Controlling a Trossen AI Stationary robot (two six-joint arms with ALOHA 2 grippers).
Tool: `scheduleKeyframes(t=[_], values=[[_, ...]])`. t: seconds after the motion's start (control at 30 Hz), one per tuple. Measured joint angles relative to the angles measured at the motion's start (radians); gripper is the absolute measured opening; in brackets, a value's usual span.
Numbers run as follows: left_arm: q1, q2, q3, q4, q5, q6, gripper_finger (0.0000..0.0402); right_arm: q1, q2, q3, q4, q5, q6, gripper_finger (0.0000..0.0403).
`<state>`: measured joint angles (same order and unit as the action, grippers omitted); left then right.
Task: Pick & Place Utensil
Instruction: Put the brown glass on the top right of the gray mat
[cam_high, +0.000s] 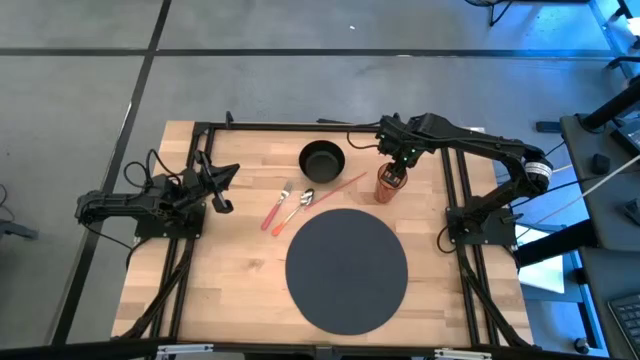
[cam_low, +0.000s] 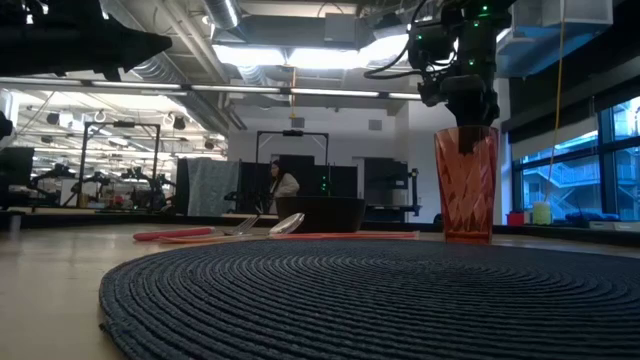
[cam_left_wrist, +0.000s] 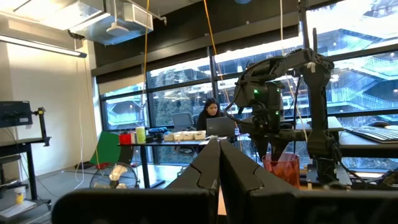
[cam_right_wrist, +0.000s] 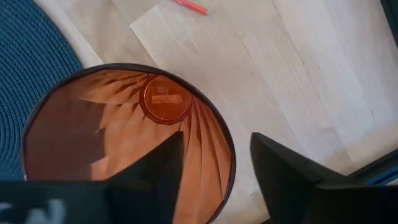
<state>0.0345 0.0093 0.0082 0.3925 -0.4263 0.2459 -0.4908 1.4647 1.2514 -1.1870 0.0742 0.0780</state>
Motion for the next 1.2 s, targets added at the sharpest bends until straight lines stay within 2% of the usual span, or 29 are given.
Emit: scheduleKeyframes(t=[0.33, 0.53, 0.87, 1.2], values=[[0.000, 0.000, 0.000, -0.001, 0.000, 0.000, 0.0001, 0.000, -0.001, 0.000, 0.003, -0.012, -0.063, 0.0017], [0.000, 0.000, 0.000, -0.001, 0.000, -0.012, 0.0001, -0.003, -0.003, 0.034, 0.003, -0.051, -0.062, 0.0016], [0.000, 0.000, 0.000, -0.009, -0.002, -0.007, 0.0001, 0.016, -0.046, 0.196, -0.112, -0.101, -0.046, 0.0008], [0.000, 0.000, 0.000, -0.009, -0.002, -0.007, 0.0001, 0.204, -0.061, 0.265, -0.273, -0.102, 0.043, 0.0008]])
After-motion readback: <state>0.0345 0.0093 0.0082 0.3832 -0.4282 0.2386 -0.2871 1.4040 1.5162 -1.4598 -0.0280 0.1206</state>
